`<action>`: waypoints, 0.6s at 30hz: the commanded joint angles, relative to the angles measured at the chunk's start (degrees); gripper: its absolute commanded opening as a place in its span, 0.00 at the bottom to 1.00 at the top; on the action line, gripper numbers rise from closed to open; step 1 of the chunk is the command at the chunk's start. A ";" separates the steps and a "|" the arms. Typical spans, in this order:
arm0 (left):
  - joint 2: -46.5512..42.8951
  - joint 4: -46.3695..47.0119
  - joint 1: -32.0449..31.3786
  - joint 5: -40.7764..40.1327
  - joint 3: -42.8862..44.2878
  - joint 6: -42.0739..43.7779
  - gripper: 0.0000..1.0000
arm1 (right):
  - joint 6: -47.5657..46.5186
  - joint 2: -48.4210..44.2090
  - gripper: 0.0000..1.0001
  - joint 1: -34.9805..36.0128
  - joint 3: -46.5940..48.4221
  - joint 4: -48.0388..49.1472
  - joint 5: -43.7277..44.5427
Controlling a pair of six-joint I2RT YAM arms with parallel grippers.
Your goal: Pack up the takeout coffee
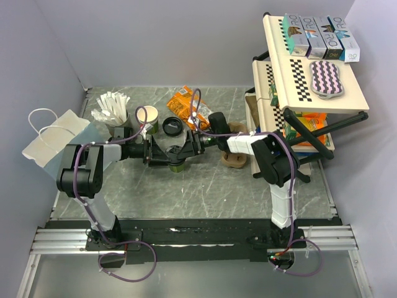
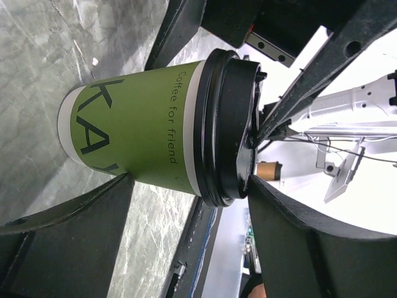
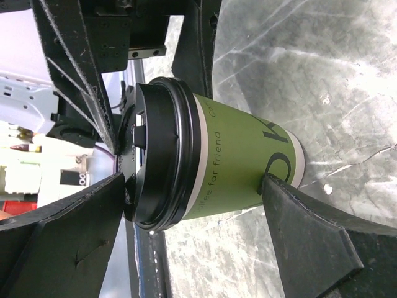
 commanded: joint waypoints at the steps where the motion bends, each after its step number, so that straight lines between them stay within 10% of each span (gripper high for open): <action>1: 3.12 0.36 -0.95 -4.59 -0.16 3.61 0.78 | 3.68 0.68 0.93 0.24 -3.52 8.79 -2.77; 18: 6.90 -4.55 -2.01 -13.66 3.18 6.77 0.74 | 0.87 3.85 0.88 -0.90 -3.61 5.20 1.98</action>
